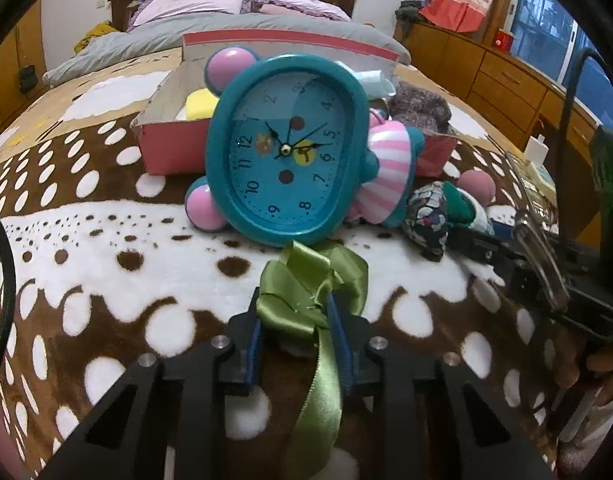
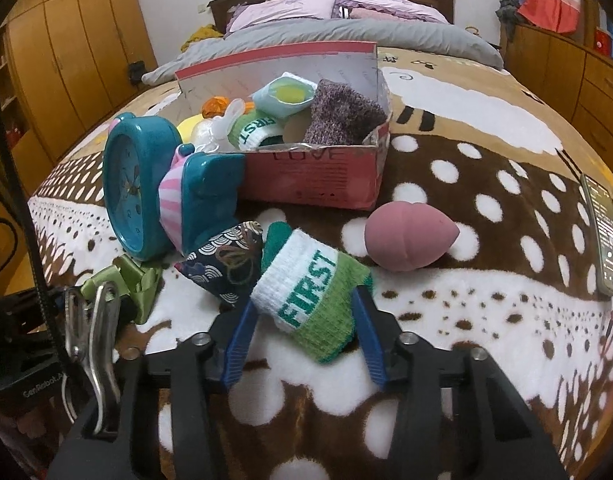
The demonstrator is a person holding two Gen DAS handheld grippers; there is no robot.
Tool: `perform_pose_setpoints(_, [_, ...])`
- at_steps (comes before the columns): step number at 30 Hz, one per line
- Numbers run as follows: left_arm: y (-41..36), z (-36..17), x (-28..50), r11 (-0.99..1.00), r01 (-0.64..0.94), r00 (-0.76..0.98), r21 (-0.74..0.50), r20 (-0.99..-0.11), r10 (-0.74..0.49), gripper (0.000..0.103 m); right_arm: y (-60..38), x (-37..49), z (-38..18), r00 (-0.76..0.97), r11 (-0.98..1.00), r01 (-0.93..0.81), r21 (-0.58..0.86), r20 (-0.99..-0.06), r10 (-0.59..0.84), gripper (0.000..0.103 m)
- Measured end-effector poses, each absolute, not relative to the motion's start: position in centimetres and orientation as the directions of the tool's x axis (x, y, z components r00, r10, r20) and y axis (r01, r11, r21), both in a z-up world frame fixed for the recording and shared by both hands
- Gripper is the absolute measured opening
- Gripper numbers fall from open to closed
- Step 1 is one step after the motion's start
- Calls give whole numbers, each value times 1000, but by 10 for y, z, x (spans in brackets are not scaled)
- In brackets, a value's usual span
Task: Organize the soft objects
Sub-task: 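Grasp the green ribbon with the left tool while the right tool grasps the green-white FIRST sock, then carry the green ribbon with the left tool while the right tool carries the FIRST sock over the box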
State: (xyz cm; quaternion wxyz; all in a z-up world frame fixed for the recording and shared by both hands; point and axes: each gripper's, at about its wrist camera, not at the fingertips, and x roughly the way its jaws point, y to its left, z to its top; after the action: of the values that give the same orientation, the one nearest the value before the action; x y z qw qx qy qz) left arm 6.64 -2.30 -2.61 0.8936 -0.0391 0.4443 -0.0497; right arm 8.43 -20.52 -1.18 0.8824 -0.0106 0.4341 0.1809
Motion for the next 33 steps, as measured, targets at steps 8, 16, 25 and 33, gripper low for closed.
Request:
perform_pose_setpoints(8, [-22,-13,64,997,71,642,-44,-763,-79,56,-207,81,-12,557,932,-330,150,-766,320,43])
perform_pose_setpoints(16, [-26,-32,75,994,90,586,-68,-803,-108,68,-206,83,-15,544,931,-331,153,-775,321,45])
perform_pose_setpoints(25, [-28,-26,68,991,96,601,-90,-789,-130,30,-207,81,-19,541,933,-319,166,-777,323,46])
perform_pose_setpoints(33, [-32,-16,60,983,132,609,-128,-772,-182,15,-212,75,-12,561,931,-316,183,-755,339,30])
